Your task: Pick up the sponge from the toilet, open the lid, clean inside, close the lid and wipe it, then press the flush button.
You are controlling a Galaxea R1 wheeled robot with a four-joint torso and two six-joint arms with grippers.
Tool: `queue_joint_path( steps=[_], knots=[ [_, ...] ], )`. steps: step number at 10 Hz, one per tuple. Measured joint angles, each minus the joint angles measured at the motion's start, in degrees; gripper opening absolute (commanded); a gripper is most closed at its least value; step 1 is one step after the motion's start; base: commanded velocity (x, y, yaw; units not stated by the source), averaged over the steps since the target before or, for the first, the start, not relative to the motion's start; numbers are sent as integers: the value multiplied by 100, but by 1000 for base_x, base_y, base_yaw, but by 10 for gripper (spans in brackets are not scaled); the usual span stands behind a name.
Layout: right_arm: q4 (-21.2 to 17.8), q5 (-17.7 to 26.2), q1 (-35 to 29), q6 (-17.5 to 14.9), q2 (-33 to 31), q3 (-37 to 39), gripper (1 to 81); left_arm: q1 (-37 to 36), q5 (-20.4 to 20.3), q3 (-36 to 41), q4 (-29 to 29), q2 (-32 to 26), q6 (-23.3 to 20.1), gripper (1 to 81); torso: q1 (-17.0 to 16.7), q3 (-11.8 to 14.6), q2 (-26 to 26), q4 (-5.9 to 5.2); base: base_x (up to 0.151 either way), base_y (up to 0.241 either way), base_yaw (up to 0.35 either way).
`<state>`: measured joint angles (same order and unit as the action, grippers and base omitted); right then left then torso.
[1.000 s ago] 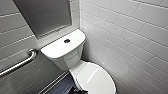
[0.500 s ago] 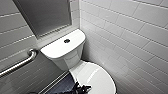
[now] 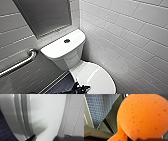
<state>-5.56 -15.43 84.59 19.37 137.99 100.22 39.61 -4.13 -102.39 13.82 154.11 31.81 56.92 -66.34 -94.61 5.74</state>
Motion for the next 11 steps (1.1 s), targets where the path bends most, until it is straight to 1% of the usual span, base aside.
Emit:
queue_joint_path(
  steps=[4, 8, 11],
  knots=[
    [2, 0, -37, 0, 46, 5, 10, 223, 2, 10, -5, -91, -2, 811, 0, 0, 0, 0, 0, 0, 0],
    [2, 0, -48, 2, 44, 5, 10, 208, -2, -436, -5, 322, -2, 811, 0, 0, 0, 0, 0, 0, 0],
    [2, 0, -48, 2, 41, 6, 10, 199, 66, -602, -5, 432, 0, 811, 0, 0, 0, 0, 0, 0, 0]
  ],
)
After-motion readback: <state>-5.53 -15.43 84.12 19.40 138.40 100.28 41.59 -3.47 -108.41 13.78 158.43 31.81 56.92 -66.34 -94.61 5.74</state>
